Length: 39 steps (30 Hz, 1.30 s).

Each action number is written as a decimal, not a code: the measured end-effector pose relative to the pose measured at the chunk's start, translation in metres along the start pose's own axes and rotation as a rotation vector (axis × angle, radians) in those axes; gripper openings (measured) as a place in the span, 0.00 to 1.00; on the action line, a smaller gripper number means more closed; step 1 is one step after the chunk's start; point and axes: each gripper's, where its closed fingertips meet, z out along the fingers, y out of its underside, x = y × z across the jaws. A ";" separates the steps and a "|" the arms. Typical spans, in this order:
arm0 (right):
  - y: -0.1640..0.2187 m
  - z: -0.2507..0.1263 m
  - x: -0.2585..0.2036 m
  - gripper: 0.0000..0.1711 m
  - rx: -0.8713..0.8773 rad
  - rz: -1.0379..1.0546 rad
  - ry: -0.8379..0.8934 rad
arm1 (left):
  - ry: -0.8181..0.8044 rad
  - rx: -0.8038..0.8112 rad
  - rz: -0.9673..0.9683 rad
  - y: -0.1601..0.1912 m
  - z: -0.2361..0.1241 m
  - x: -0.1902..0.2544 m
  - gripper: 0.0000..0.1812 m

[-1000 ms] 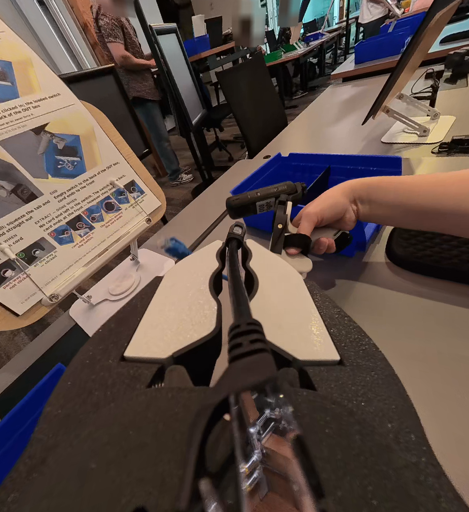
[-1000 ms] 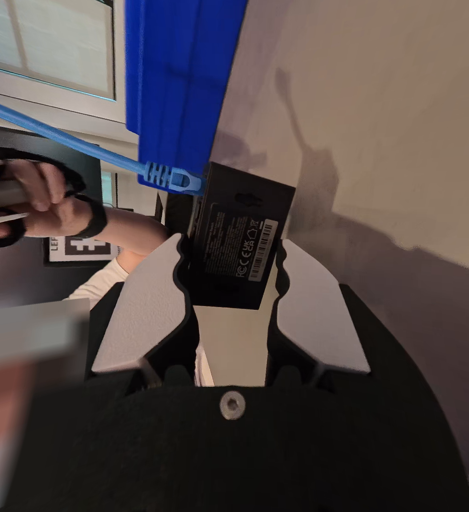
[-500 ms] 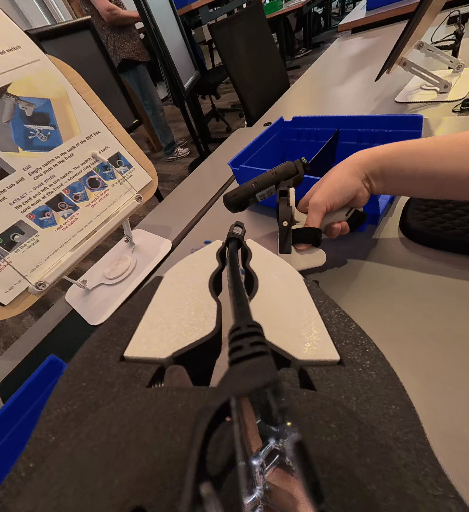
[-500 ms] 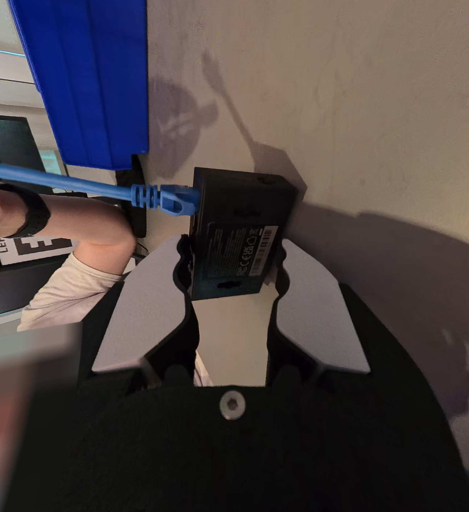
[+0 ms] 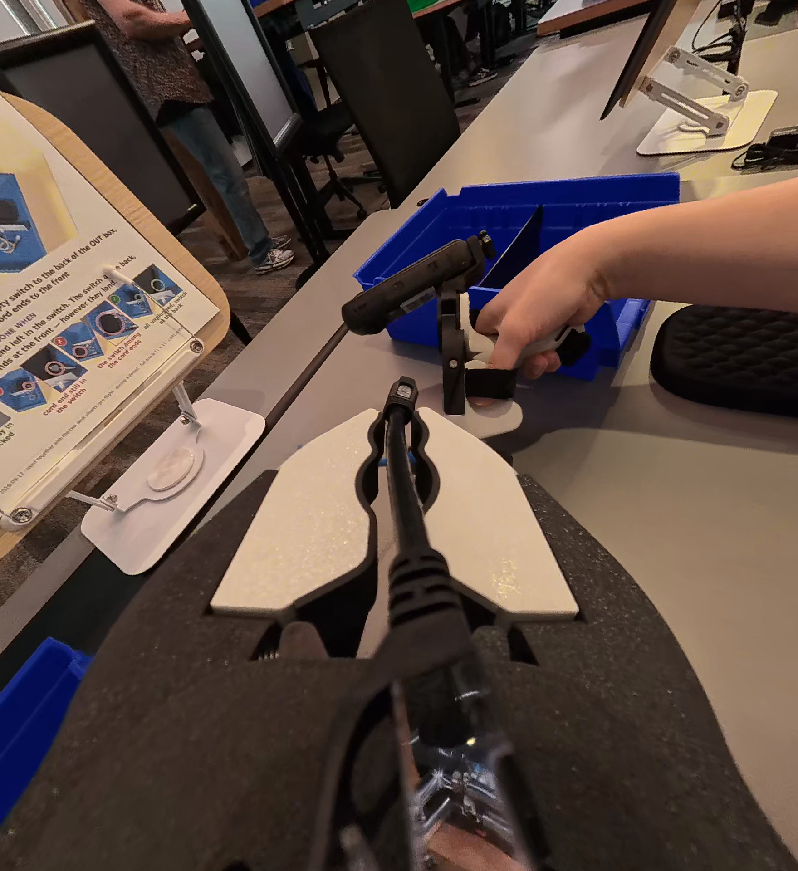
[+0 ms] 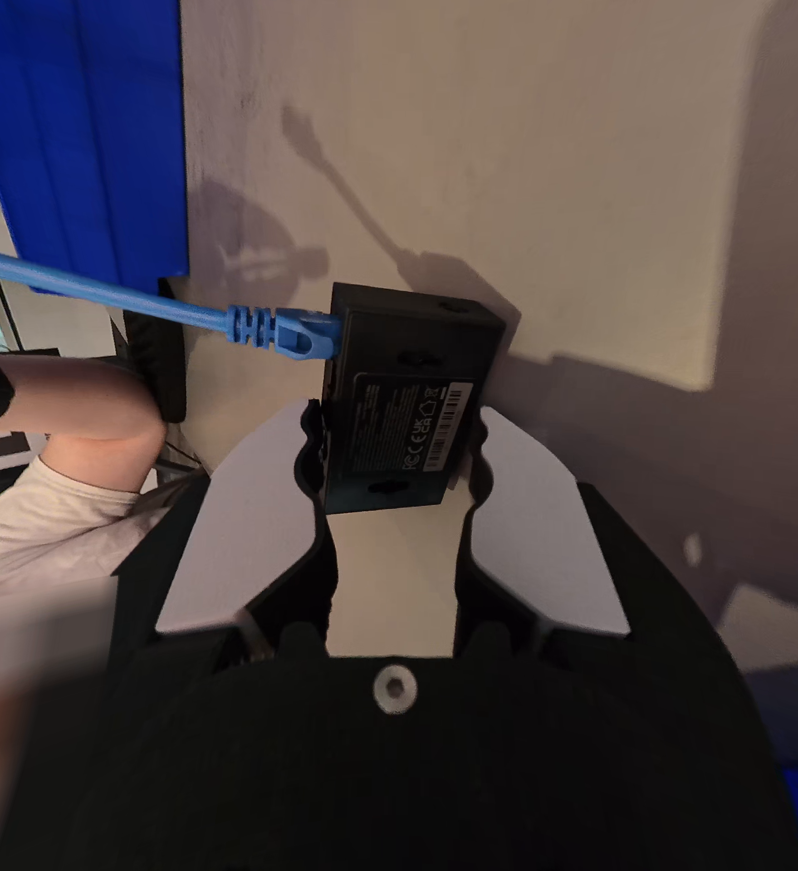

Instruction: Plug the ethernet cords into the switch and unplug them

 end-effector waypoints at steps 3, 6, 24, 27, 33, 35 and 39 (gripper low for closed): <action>0.006 0.000 -0.001 0.34 -0.046 -0.077 0.032 | 0.000 0.005 0.005 -0.001 0.000 0.001 0.06; 0.007 -0.004 0.008 0.34 -0.093 -0.237 0.257 | 0.001 0.015 0.011 -0.005 -0.003 0.002 0.06; 0.004 -0.035 -0.082 0.36 0.752 -1.010 0.554 | -0.027 0.096 0.049 -0.032 -0.024 0.005 0.06; 0.020 -0.026 -0.051 0.42 0.675 -0.787 0.575 | -0.023 0.098 0.054 -0.033 -0.025 0.007 0.06; 0.031 -0.030 0.003 0.50 0.689 -0.613 0.810 | -0.013 0.111 0.070 -0.038 -0.027 0.014 0.06; 0.032 -0.017 0.021 0.47 0.616 -0.555 0.775 | -0.010 0.113 0.075 -0.039 -0.027 0.016 0.06; 0.029 -0.007 0.024 0.44 0.593 -0.506 0.592 | -0.008 0.121 0.079 -0.042 -0.029 0.017 0.06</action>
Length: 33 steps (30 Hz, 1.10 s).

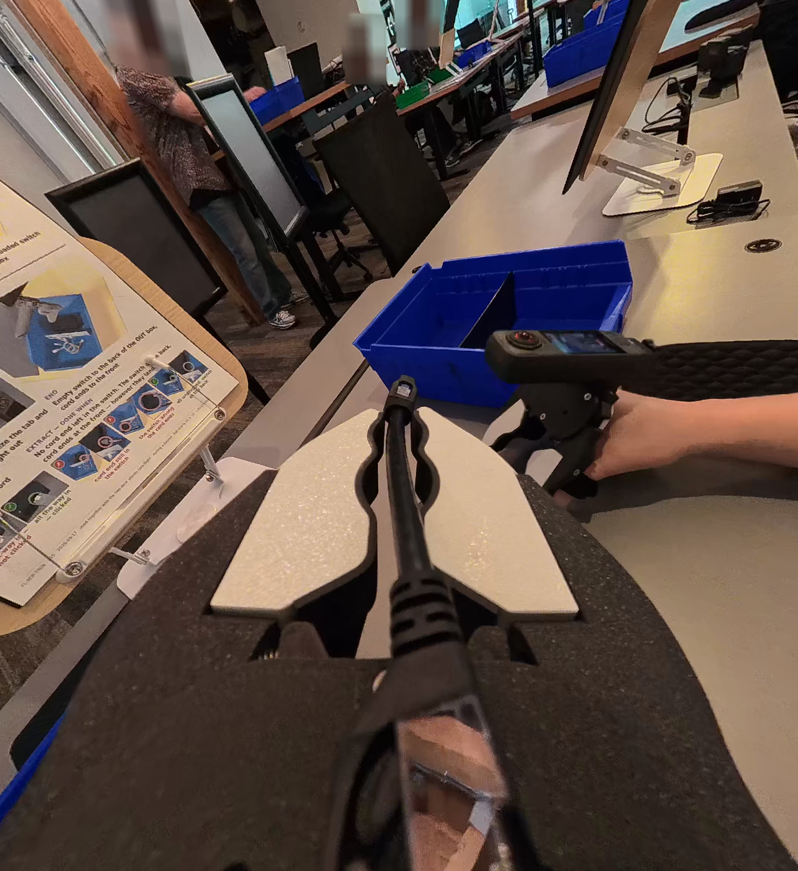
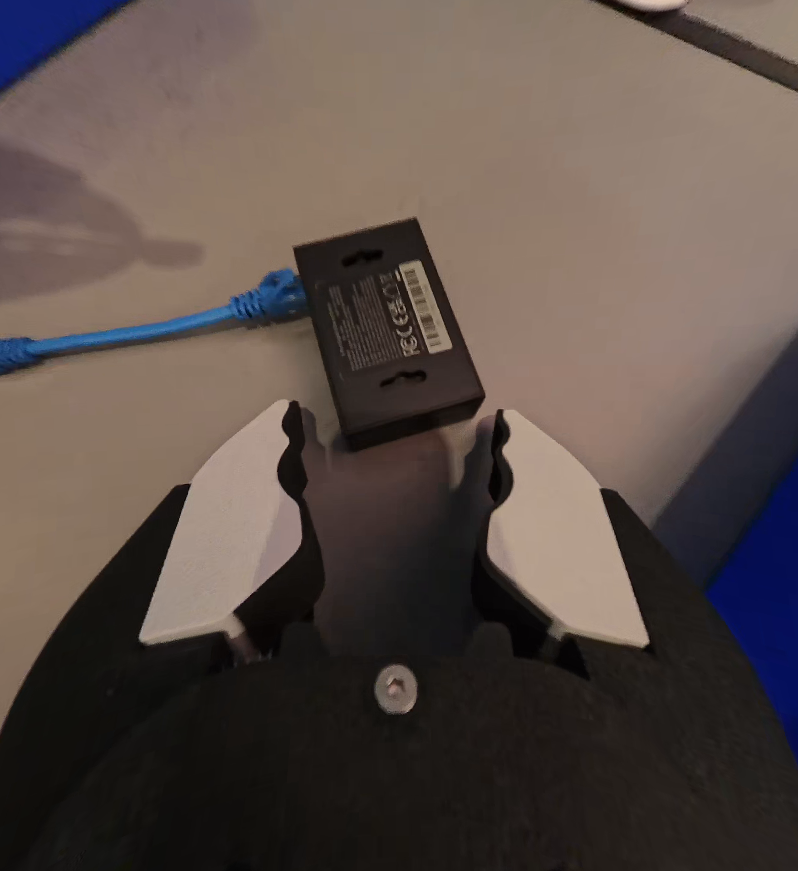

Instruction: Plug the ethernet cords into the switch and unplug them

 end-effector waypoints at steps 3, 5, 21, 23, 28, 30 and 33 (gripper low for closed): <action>-0.008 0.001 -0.002 0.41 0.040 -0.035 -0.028 | 0.003 0.003 -0.005 0.000 0.000 -0.001 0.06; 0.001 0.008 0.000 0.40 -0.045 -0.052 -0.031 | 0.007 -0.001 -0.008 0.001 0.000 -0.001 0.06; -0.030 -0.061 0.024 0.34 -0.648 -0.227 0.026 | -0.030 0.016 -0.051 0.000 -0.012 -0.021 0.06; -0.029 -0.076 0.035 0.34 -0.838 -0.235 0.084 | -0.037 0.017 -0.053 0.002 -0.013 -0.024 0.06; -0.021 -0.073 0.046 0.34 -1.050 -0.201 0.165 | -0.053 0.016 -0.068 0.006 -0.013 -0.031 0.06; -0.019 -0.065 0.044 0.34 -1.054 -0.150 0.148 | -0.055 0.017 -0.075 0.006 -0.014 -0.033 0.06; -0.025 -0.055 0.040 0.34 -1.017 -0.100 0.138 | -0.058 0.019 -0.081 0.006 -0.016 -0.034 0.06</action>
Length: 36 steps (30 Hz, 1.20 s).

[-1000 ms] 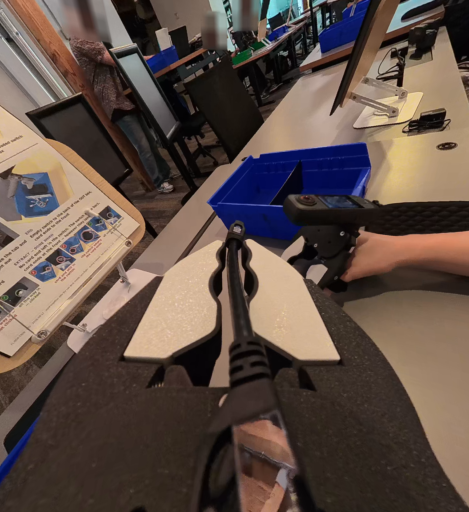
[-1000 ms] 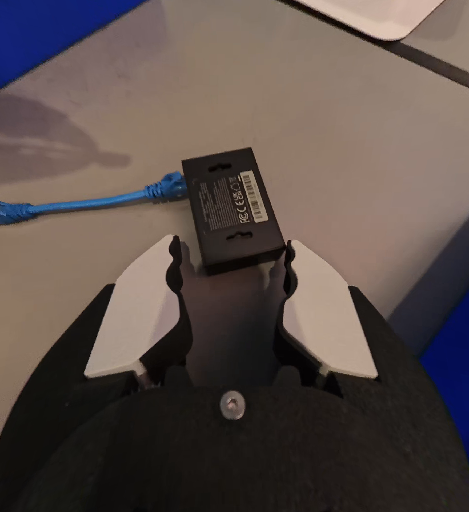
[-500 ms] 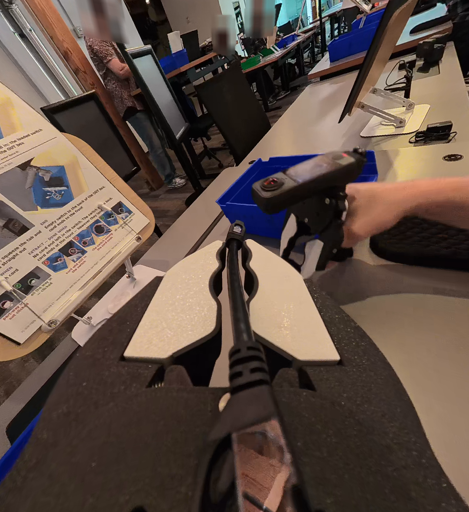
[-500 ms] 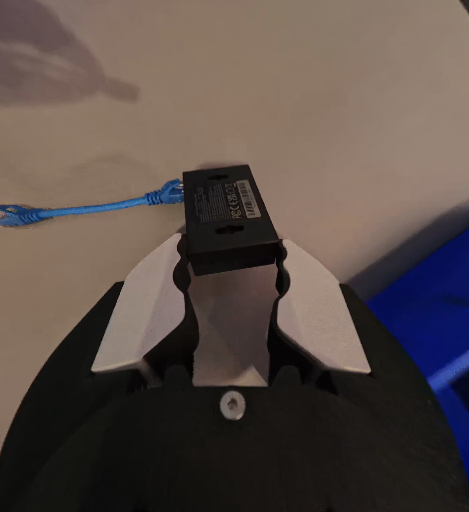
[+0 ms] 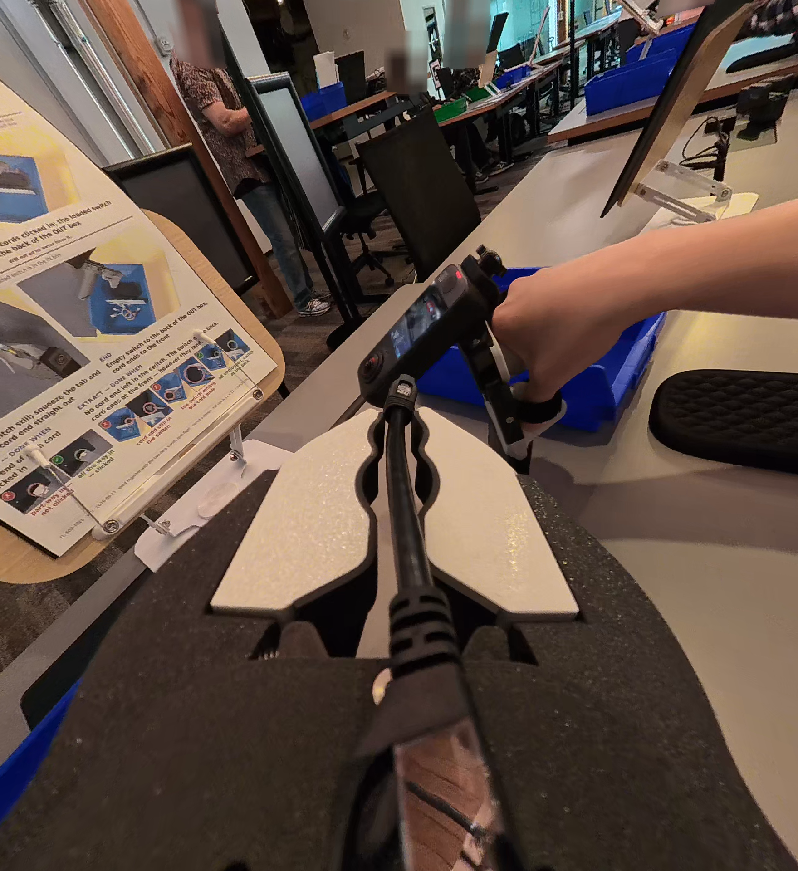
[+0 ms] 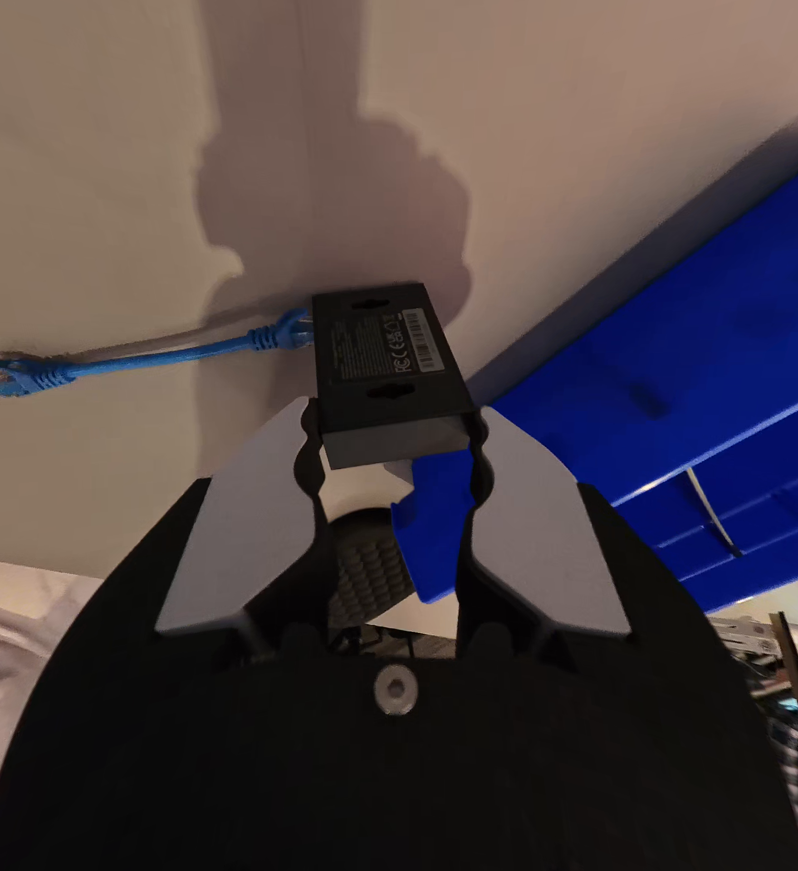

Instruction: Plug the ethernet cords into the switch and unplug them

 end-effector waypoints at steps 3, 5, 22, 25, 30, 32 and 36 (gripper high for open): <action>-0.006 -0.001 -0.002 0.34 0.004 0.005 -0.008 | 0.000 -0.002 -0.002 0.001 0.000 -0.001 0.06; -0.007 -0.001 -0.003 0.34 0.000 -0.008 0.001 | 0.000 -0.003 -0.005 0.001 0.000 -0.002 0.06; -0.004 -0.136 0.013 0.52 1.232 0.058 -0.012 | -0.198 -0.061 0.098 0.005 -0.005 -0.025 0.06; 0.012 -0.160 0.016 0.56 1.434 0.068 -0.057 | -0.218 -0.077 0.102 0.007 -0.003 -0.025 0.06; 0.027 -0.177 0.014 0.56 1.621 0.045 -0.152 | -0.212 -0.085 0.109 0.008 0.000 -0.021 0.06; 0.028 -0.172 0.015 0.50 1.616 0.047 -0.193 | -0.207 -0.084 0.111 0.007 0.001 -0.018 0.06; 0.031 -0.180 0.015 0.32 1.690 0.040 -0.277 | -0.198 -0.090 0.120 0.008 0.003 -0.014 0.06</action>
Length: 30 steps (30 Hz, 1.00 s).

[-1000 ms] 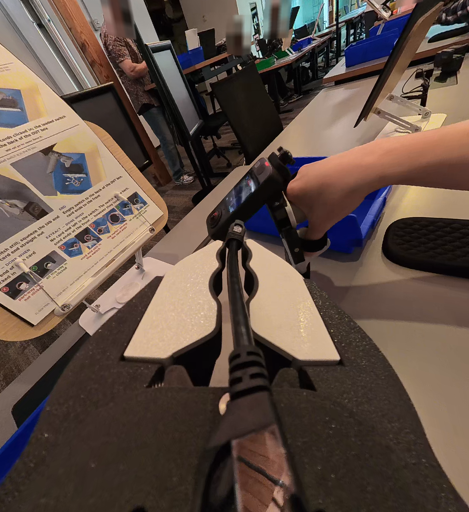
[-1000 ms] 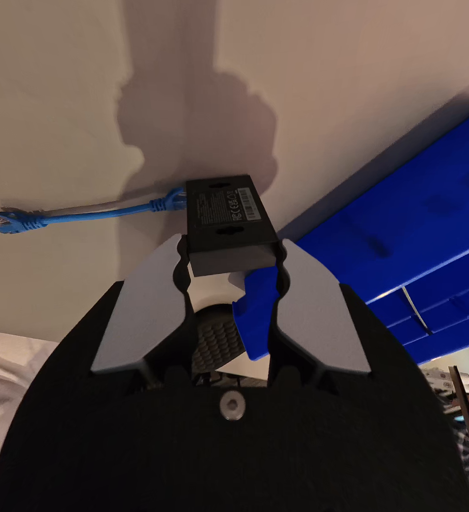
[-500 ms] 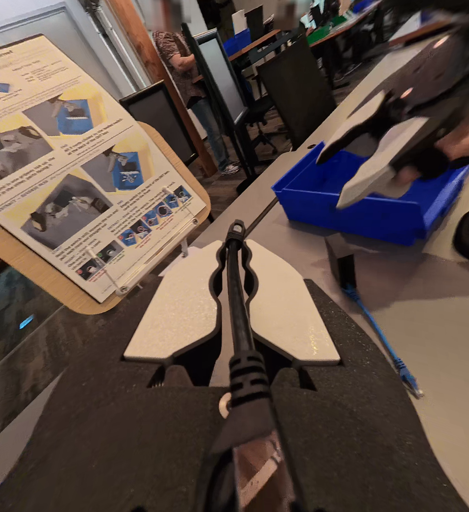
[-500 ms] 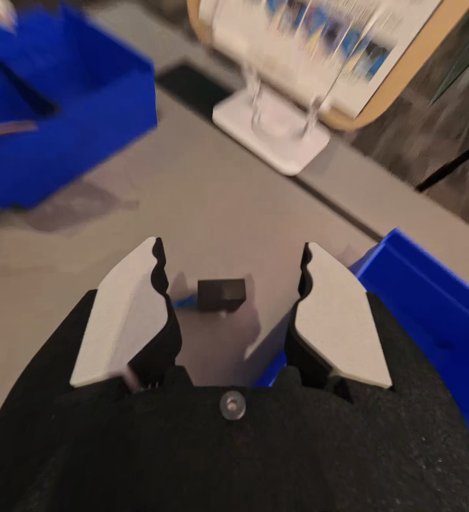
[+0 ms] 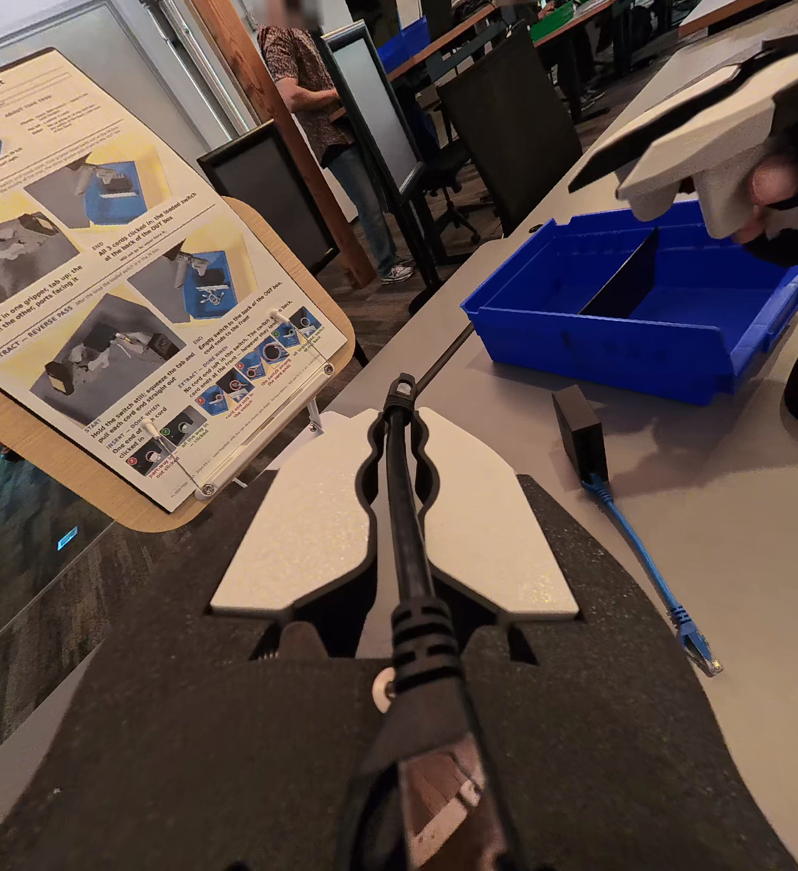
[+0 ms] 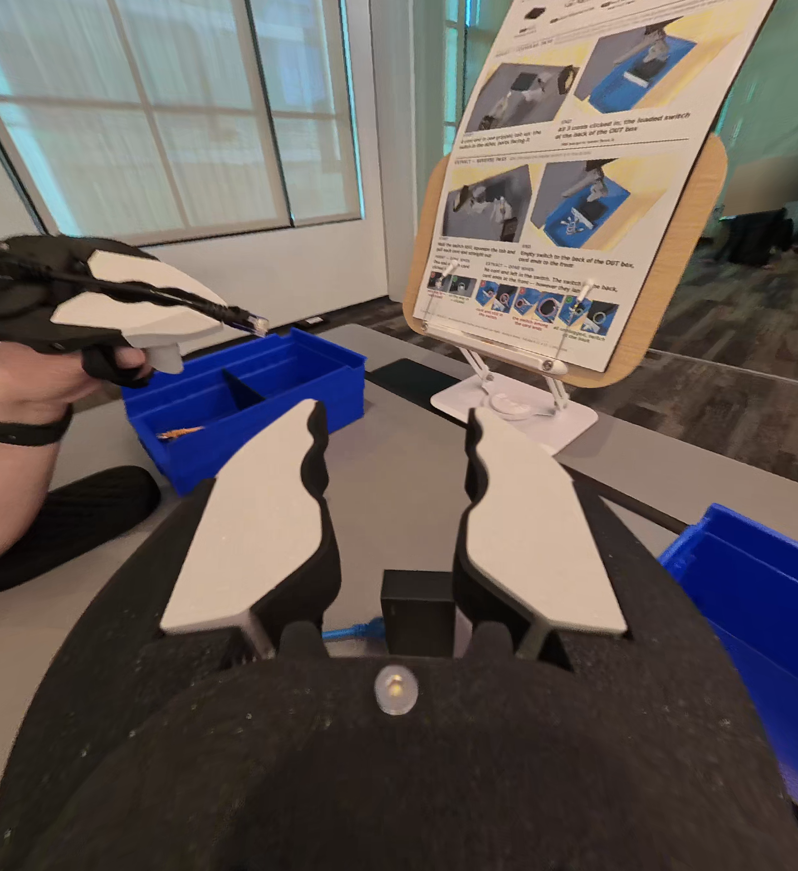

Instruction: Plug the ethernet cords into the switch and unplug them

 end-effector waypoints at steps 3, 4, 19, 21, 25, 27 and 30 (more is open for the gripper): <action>-0.004 0.002 -0.005 0.27 0.016 0.028 -0.063 | 0.012 -0.006 -0.003 0.001 0.001 0.003 0.06; -0.004 0.003 -0.005 0.25 0.021 0.012 -0.071 | 0.012 -0.005 -0.004 0.001 0.001 0.003 0.06; 0.074 0.027 0.007 0.04 -0.515 0.192 -0.279 | 0.032 -0.020 -0.011 0.005 0.006 0.005 0.06; 0.092 0.029 0.017 0.08 -0.643 0.179 -0.223 | 0.028 -0.025 -0.005 0.006 0.006 0.005 0.06; 0.126 0.031 0.022 0.28 -0.884 0.169 -0.160 | 0.035 -0.027 -0.006 0.007 0.008 0.006 0.06; 0.135 0.032 0.020 0.37 -0.969 0.204 -0.159 | 0.037 -0.034 0.001 0.008 0.008 0.007 0.06; 0.142 0.036 0.019 0.44 -1.042 0.253 -0.152 | 0.042 -0.033 0.008 0.007 0.008 0.010 0.06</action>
